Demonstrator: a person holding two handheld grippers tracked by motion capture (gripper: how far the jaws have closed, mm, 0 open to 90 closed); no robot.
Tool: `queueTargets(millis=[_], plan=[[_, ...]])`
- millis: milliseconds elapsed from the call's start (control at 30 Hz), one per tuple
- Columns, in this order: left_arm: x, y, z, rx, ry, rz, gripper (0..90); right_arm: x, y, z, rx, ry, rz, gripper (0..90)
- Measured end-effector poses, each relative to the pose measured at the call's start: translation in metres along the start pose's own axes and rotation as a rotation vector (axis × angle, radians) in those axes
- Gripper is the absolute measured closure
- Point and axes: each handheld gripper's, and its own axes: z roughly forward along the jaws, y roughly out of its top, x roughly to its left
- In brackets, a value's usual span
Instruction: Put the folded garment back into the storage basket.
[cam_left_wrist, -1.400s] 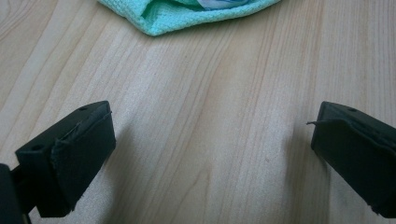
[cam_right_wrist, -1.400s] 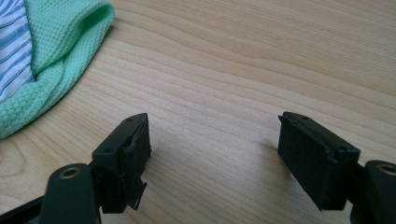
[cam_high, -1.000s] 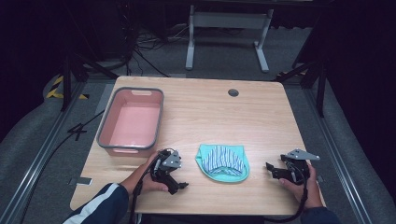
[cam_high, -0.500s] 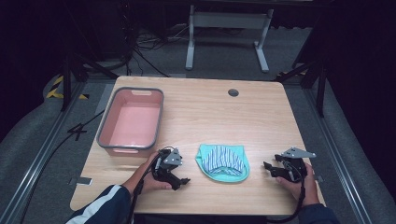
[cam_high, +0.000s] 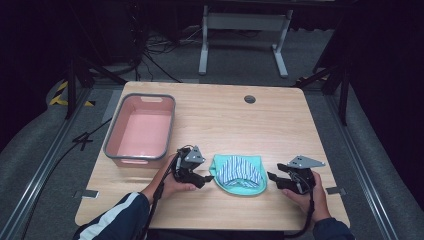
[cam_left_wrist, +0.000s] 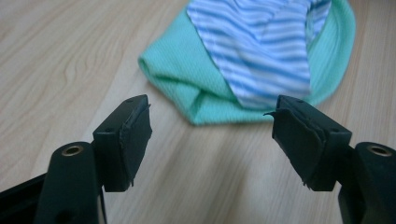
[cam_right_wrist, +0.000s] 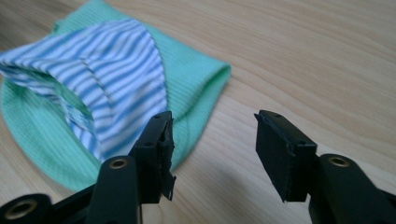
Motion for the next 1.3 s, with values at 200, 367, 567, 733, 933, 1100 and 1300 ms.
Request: queueTargets(millis=[200, 367, 567, 733, 933, 1100, 1300], plan=[[0.007, 0.010, 0.008, 0.015, 0.048, -0.025, 28.1, 0.012, 0.011, 0.014, 0.017, 0.015, -0.035, 46.3], [0.007, 0.015, 0.020, 0.037, 0.095, -0.042, 29.2, 0.015, 0.019, 0.022, 0.030, 0.024, -0.015, 39.7], [0.011, 0.023, 0.031, 0.043, 0.088, -0.073, 29.0, 0.016, 0.023, 0.036, 0.084, 0.017, -0.020, 36.6], [0.016, 0.023, 0.043, 0.073, 0.064, -0.086, 27.2, 0.013, 0.025, 0.046, 0.118, 0.009, -0.026, 37.5], [0.014, 0.022, 0.056, 0.080, 0.081, -0.101, 20.2, 0.013, 0.025, 0.054, 0.137, -0.001, -0.010, 31.1], [0.009, 0.019, 0.058, 0.066, 0.119, -0.080, 17.5, 0.011, 0.024, 0.055, 0.137, 0.014, -0.001, 30.8], [0.005, 0.020, 0.056, 0.065, 0.097, -0.053, 28.4, 0.015, 0.034, 0.057, 0.196, 0.056, -0.041, 49.9]])
